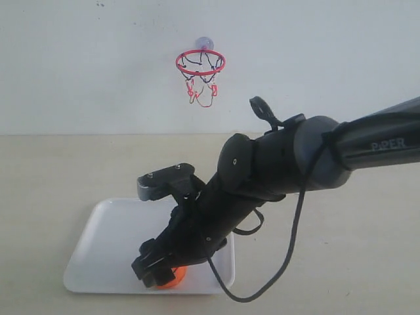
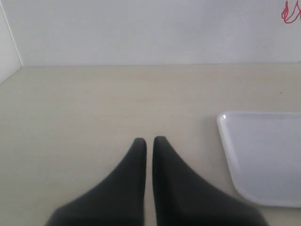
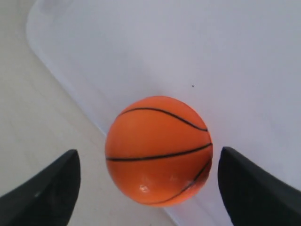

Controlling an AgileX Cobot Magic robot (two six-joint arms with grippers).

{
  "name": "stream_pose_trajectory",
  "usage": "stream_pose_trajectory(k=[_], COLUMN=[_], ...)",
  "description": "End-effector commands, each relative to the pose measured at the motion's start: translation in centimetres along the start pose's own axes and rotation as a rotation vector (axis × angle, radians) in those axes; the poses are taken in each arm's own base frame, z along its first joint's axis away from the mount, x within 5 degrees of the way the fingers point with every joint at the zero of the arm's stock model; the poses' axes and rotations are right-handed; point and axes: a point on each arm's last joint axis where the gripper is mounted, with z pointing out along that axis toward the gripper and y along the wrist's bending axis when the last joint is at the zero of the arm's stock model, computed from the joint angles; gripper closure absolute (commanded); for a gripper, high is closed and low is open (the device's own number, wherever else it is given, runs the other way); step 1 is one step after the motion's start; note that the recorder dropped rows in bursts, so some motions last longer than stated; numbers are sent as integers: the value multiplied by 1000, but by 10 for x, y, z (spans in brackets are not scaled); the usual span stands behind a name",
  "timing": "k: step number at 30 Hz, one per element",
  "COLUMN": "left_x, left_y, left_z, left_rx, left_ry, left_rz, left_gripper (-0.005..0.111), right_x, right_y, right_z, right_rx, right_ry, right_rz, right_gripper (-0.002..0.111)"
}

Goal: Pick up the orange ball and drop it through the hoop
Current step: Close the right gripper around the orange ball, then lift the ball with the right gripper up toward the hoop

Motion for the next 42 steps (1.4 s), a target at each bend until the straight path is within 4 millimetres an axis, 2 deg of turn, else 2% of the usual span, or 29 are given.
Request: stream_pose_trajectory(k=[1,18,19,21,24,25,29,35,38,42], left_x=[1,1,1,1,1,1,1,1,1,1], left_y=[0,0,0,0,0,0,0,0,0,0], left_z=[0,0,0,0,0,0,0,0,0,0], left_rx=[-2,-2,-2,-2,-2,-2,-2,-2,-2,-2], left_ry=[1,1,1,1,1,1,1,1,1,1], left_rz=[-6,-6,-6,-6,-6,-6,-6,-6,-6,-6], left_gripper=[103,103,103,103,103,103,103,103,103,103], right_x=[-1,-5,-4,-4,-4,-4,-7,-22,-30,-37], right_y=[-2,-3,-3,-3,-3,-3,-2,7,14,10], right_z=[4,2,2,2,2,2,-2,-35,-64,-109], right_rx=[12,26,23,21,20,22,28,34,44,91], right_ry=[-10,-49,-43,-39,-38,-41,-65,-164,-238,-321], right_rz=[19,78,78,78,78,82,78,-18,-82,-145], right_gripper=[34,35,40,58,101,108,107,107,107,107])
